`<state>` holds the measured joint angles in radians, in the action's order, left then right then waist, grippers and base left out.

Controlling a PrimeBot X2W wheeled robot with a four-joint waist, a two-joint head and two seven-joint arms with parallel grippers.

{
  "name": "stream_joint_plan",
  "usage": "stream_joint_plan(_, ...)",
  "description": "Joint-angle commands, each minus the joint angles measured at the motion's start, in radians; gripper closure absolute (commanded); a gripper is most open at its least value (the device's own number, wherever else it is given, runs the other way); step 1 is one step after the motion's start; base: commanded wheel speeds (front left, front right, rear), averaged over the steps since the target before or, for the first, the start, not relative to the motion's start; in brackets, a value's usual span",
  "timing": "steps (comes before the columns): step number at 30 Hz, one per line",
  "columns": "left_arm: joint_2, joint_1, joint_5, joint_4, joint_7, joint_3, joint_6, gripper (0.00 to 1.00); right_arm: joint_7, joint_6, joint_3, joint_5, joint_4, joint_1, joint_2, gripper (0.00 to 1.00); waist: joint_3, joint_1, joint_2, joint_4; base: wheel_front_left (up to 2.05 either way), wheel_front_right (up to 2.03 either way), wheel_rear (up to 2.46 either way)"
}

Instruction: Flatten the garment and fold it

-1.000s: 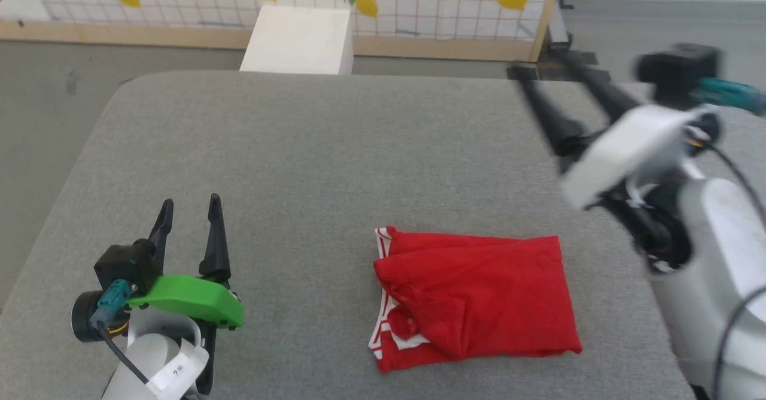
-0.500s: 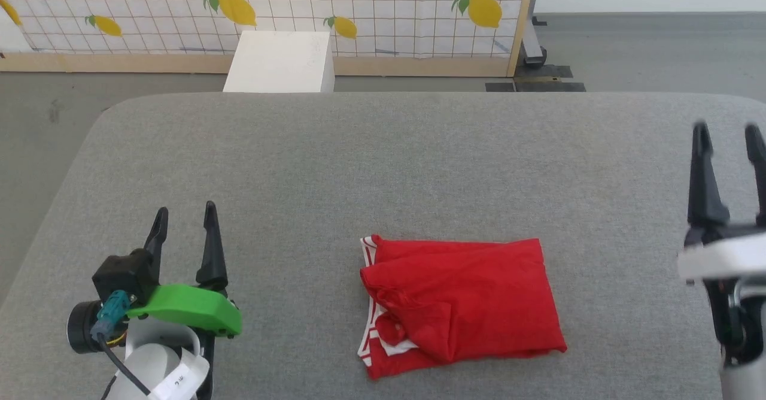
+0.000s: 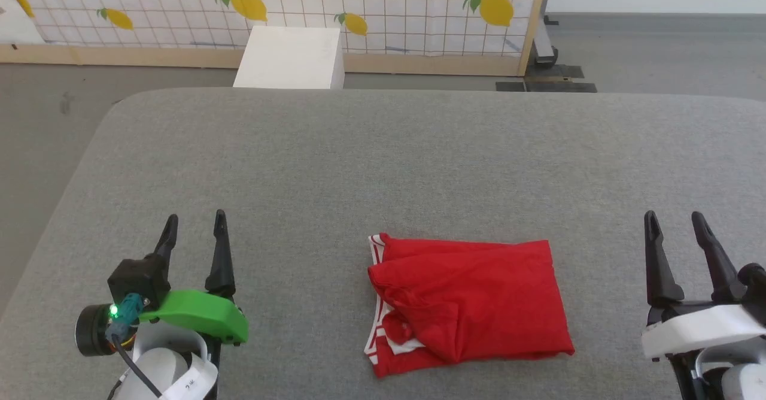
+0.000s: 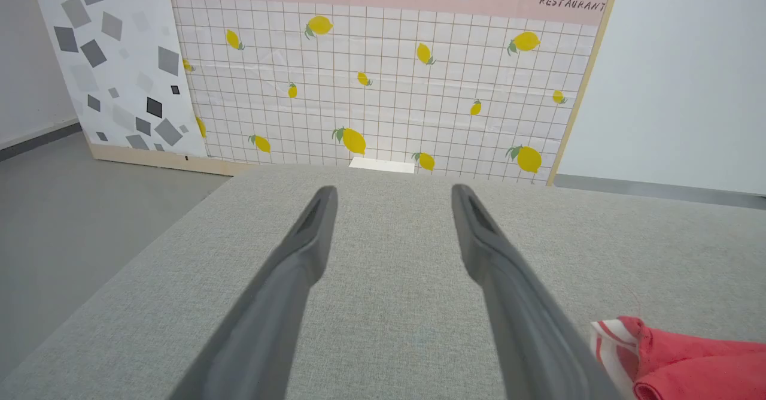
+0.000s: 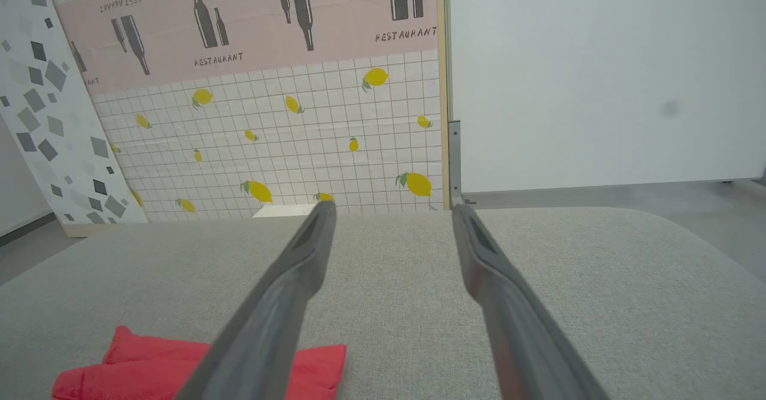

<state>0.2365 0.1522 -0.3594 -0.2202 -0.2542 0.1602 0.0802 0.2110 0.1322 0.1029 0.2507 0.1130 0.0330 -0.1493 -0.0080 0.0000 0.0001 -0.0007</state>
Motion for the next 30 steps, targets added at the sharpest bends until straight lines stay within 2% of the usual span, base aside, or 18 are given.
stream_joint_plan(1,0.002,-0.003,0.002,-0.006,-0.007,0.004,-0.005,0.00,0.000,-0.002,-0.001,0.004,0.002,-0.015,0.003,0.00,0.001,0.0000,-0.0001,0.006,0.00,0.00,0.00)
stream_joint_plan(12,0.005,0.000,-0.005,-0.060,0.008,0.038,-0.036,0.00,0.012,-0.002,0.005,-0.020,0.018,-0.026,0.019,0.00,-0.004,0.0000,-0.0001,0.011,0.00,0.00,0.00)
stream_joint_plan(30,0.013,0.003,-0.028,-0.082,0.038,0.055,-0.040,0.00,-0.021,-0.002,0.034,-0.033,0.014,-0.035,0.043,0.00,-0.002,0.0000,-0.0001,0.006,0.00,0.00,0.00)
